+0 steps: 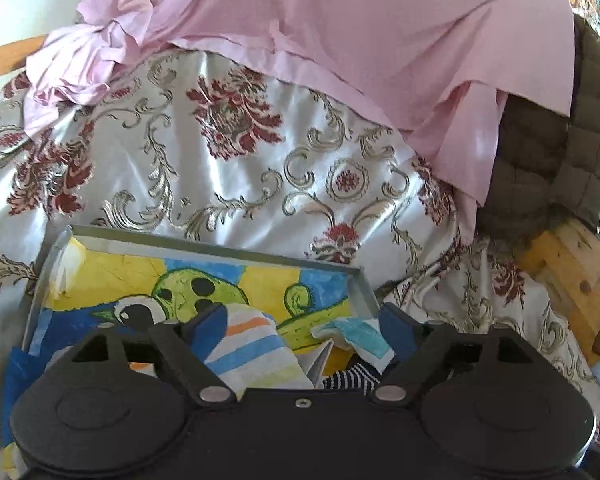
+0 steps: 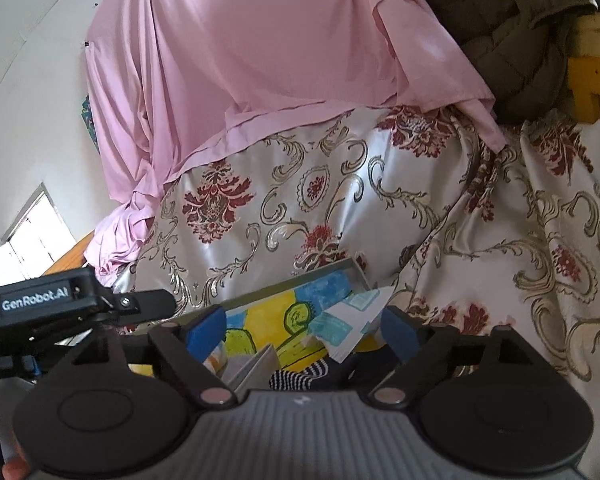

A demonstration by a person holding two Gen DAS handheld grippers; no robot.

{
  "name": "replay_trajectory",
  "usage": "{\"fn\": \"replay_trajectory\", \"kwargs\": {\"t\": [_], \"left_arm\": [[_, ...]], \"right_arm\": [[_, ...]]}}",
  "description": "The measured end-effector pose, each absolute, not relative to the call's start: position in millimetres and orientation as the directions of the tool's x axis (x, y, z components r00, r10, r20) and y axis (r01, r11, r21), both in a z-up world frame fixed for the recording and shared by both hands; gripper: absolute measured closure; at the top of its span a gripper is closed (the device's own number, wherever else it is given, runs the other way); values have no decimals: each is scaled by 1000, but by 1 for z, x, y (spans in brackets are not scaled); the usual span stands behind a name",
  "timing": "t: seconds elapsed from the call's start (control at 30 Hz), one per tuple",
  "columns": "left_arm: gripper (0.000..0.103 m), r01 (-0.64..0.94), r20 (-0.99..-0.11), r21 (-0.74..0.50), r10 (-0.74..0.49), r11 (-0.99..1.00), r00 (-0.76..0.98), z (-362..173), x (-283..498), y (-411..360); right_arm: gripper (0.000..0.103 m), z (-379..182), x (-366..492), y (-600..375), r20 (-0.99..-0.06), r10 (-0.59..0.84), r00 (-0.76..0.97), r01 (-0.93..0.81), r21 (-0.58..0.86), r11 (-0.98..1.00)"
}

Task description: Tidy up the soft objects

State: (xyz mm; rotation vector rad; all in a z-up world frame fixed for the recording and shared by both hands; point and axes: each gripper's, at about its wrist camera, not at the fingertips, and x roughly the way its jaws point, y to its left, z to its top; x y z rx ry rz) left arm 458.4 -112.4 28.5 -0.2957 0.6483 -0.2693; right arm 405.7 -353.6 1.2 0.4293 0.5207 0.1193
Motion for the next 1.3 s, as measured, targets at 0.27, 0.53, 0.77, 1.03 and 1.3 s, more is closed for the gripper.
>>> {"fn": "replay_trajectory", "kwargs": {"t": [0.27,0.53,0.77,1.03,1.3], "left_arm": [[7,134,-526,-355,-316,925,789,38,446,-107],[1,138,-506,-347,-309,928,805,48,423,-99],[1,124,-496,-347,-294,930,817,56,398,-87],[1,107,-477,-331,-264,938,838,68,367,-80],[1,93,-453,-296,-226,951,863,76,341,-80]], "right_arm": [[6,11,400,-358,-456,208,866,6,425,905],[0,30,385,-354,-445,208,871,-6,415,910],[0,48,362,-351,-438,182,881,-4,377,926],[0,68,332,-353,-406,166,899,-14,350,937],[0,74,306,-350,-398,150,905,-9,334,943]]}}
